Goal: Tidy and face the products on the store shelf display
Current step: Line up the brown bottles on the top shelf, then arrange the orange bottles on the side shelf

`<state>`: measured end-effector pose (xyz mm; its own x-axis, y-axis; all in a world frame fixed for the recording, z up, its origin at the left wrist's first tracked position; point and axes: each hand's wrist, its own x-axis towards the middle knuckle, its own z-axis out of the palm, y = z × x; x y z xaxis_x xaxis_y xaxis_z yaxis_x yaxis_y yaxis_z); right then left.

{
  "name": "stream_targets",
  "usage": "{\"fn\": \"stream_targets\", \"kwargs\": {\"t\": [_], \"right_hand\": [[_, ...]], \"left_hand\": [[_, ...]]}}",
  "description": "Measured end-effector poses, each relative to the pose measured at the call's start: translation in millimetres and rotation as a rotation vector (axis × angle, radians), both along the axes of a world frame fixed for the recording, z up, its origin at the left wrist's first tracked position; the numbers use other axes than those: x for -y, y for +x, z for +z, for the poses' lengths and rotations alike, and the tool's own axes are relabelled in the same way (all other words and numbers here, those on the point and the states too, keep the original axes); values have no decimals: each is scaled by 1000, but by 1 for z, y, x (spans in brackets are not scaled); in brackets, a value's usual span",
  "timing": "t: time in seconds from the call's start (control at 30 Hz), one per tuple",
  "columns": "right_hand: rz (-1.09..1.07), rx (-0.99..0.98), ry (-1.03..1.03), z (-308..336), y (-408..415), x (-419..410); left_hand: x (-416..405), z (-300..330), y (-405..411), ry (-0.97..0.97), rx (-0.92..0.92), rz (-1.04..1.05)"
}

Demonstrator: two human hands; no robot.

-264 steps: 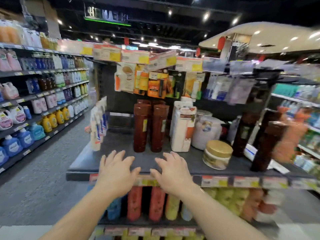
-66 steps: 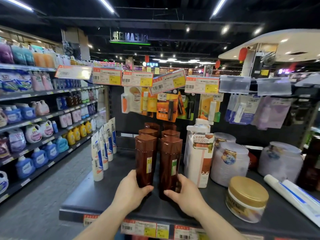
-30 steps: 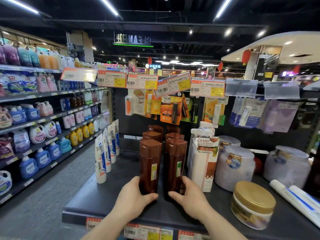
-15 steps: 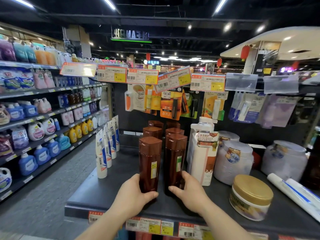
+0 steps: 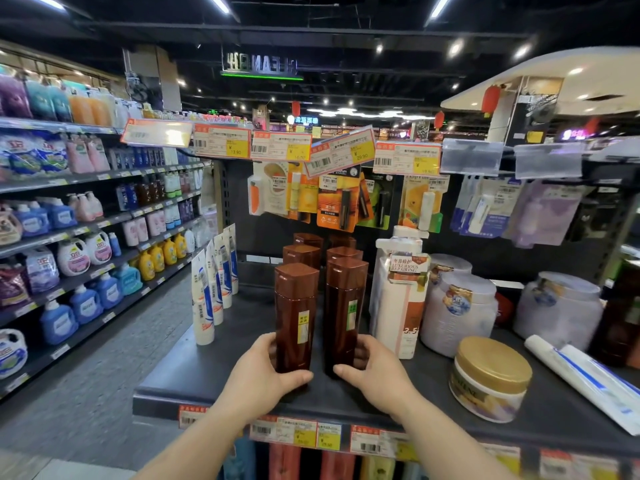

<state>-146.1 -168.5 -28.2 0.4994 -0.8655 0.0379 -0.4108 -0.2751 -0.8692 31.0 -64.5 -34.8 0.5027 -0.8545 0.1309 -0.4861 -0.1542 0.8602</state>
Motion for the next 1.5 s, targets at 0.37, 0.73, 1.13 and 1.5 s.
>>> {"fn": "stream_targets", "kwargs": {"t": [0.37,0.73,1.13,1.5], "right_hand": [[-4,-91,-108,3,-23,-2],[-22,-373,-319,3,-34,-37],[-113,-611,-575,16,-116,-80],[-356,-623,-680,34,-304,-20]], "left_hand": [[-15,7,-10,82,145,172],[-41,18,-21,350,674,96],[-39,31,-118,206,907,-200],[63,52,-299,64,986,-338]]}}
